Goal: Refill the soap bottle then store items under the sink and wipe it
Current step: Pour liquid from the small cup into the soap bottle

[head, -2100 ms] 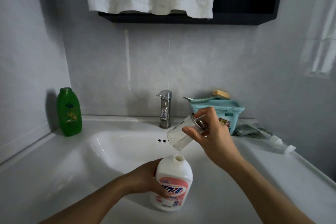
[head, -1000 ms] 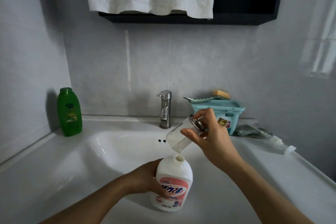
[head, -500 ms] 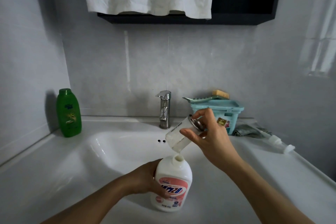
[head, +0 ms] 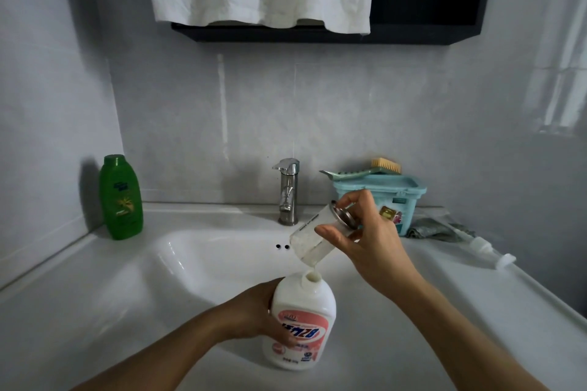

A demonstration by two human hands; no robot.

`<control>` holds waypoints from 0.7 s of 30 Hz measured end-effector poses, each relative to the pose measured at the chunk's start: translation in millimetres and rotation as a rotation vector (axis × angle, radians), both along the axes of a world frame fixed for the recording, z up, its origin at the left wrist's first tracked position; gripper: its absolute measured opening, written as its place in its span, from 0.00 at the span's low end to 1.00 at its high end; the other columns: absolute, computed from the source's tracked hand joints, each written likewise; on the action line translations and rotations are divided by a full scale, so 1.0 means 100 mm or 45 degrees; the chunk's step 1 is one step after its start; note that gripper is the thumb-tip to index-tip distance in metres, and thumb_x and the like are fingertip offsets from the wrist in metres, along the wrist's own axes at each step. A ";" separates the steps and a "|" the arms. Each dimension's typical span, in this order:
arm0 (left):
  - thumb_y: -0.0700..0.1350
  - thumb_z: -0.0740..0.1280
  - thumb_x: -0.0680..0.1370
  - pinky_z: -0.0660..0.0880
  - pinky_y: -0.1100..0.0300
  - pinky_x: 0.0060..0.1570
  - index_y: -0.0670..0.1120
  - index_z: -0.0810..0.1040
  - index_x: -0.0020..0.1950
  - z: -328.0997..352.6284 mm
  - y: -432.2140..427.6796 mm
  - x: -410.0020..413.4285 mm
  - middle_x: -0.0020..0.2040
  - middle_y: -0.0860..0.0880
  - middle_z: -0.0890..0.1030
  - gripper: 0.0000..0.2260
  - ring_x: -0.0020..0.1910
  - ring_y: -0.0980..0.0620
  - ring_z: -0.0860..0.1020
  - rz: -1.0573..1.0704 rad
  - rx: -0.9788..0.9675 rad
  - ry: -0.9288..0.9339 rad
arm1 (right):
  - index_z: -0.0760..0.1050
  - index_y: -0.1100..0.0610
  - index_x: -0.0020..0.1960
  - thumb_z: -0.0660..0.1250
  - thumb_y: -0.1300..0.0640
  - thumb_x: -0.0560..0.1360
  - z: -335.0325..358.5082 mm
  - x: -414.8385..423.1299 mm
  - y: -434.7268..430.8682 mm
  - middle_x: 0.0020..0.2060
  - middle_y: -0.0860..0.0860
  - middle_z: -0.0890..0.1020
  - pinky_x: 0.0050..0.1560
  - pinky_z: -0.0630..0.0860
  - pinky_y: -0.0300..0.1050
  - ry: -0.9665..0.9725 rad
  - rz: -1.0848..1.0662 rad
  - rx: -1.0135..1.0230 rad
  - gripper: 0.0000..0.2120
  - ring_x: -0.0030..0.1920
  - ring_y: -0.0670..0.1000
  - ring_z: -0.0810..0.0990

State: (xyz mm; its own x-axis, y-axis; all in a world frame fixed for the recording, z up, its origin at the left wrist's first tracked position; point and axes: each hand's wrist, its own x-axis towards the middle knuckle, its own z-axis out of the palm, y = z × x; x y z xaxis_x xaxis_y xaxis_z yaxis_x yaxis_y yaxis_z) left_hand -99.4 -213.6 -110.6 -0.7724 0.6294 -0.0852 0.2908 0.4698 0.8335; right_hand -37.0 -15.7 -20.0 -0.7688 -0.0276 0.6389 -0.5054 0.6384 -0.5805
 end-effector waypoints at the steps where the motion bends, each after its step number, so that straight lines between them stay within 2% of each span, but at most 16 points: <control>1: 0.35 0.78 0.64 0.76 0.68 0.51 0.59 0.74 0.60 0.00 0.00 0.00 0.53 0.58 0.83 0.30 0.53 0.62 0.80 0.007 0.000 -0.007 | 0.63 0.46 0.52 0.65 0.38 0.65 0.00 0.00 0.00 0.42 0.39 0.75 0.39 0.74 0.27 0.001 -0.005 -0.008 0.22 0.44 0.38 0.77; 7: 0.33 0.78 0.65 0.75 0.71 0.46 0.56 0.74 0.61 -0.01 0.00 0.00 0.52 0.58 0.83 0.31 0.50 0.65 0.80 0.030 -0.004 -0.023 | 0.63 0.47 0.52 0.66 0.38 0.65 0.00 0.01 0.00 0.41 0.39 0.75 0.37 0.72 0.25 0.008 -0.009 -0.018 0.22 0.40 0.37 0.76; 10: 0.33 0.77 0.65 0.75 0.72 0.46 0.56 0.74 0.62 -0.01 0.00 0.00 0.52 0.58 0.83 0.31 0.50 0.65 0.80 0.023 -0.006 -0.027 | 0.63 0.47 0.52 0.66 0.39 0.65 0.00 0.01 0.00 0.41 0.38 0.75 0.38 0.72 0.24 0.008 -0.003 -0.011 0.22 0.42 0.36 0.76; 21: 0.35 0.78 0.65 0.77 0.65 0.53 0.54 0.74 0.64 -0.01 0.00 -0.01 0.55 0.55 0.83 0.32 0.54 0.60 0.80 0.023 -0.009 -0.018 | 0.63 0.46 0.52 0.66 0.39 0.65 0.00 0.00 0.00 0.41 0.38 0.75 0.39 0.73 0.25 0.010 0.003 -0.029 0.21 0.44 0.36 0.76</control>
State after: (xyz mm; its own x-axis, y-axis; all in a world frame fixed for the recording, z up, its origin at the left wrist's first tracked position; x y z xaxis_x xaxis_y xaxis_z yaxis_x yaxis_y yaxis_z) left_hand -100.3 -214.0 -112.1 -0.7825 0.6145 -0.1008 0.2701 0.4808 0.8342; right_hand -37.2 -15.4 -20.2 -0.7638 -0.0147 0.6452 -0.5113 0.6239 -0.5911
